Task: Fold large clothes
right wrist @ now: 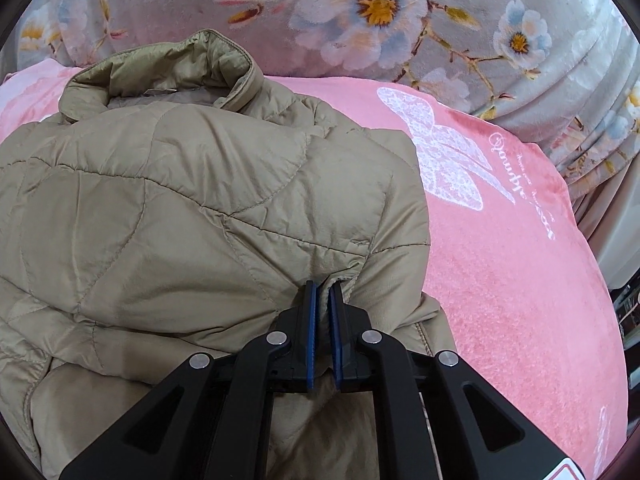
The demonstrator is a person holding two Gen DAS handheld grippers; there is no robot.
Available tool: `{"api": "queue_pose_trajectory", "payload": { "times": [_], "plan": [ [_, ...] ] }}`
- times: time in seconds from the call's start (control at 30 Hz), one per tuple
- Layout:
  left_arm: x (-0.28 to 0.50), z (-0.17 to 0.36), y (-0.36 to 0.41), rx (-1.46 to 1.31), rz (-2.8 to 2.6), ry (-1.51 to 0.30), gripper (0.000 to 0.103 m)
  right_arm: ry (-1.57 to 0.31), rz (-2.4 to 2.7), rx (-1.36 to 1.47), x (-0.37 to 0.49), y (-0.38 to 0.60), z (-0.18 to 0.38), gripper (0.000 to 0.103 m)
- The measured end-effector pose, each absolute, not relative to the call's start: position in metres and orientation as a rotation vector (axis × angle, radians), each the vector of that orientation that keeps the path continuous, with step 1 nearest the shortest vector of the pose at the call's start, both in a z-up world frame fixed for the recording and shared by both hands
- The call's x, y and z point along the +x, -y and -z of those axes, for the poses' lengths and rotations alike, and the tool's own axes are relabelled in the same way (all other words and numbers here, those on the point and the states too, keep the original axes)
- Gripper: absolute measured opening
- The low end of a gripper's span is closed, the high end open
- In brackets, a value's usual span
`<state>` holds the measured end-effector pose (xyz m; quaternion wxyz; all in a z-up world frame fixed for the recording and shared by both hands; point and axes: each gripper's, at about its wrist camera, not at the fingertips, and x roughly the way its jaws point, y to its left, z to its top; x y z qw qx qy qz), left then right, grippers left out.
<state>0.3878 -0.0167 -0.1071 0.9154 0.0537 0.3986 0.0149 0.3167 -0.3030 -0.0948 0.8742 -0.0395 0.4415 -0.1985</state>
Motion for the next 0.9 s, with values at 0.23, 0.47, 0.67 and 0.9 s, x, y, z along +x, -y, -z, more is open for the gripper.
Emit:
{"api": "queue_pose_trajectory", "payload": {
  "times": [0.23,0.47,0.67,0.9],
  "plan": [
    [0.387,0.104,0.011,0.084,-0.015,-0.832,0.072,-0.960,0.355,-0.055,0.318,0.312,0.089,0.014],
    [0.371,0.032,-0.006,-0.045,0.044,-0.763,0.072,-0.799,0.299,0.241,0.289,0.308,0.009,0.040],
    [0.397,0.026,0.050,-0.022,0.106,-0.779,0.072,-0.814,0.112,0.168,0.345,0.228,0.023,0.030],
    [0.401,0.085,0.074,0.048,0.050,-0.800,0.072,-0.890,0.121,0.155,0.356,0.208,0.082,0.016]
  ]
}}
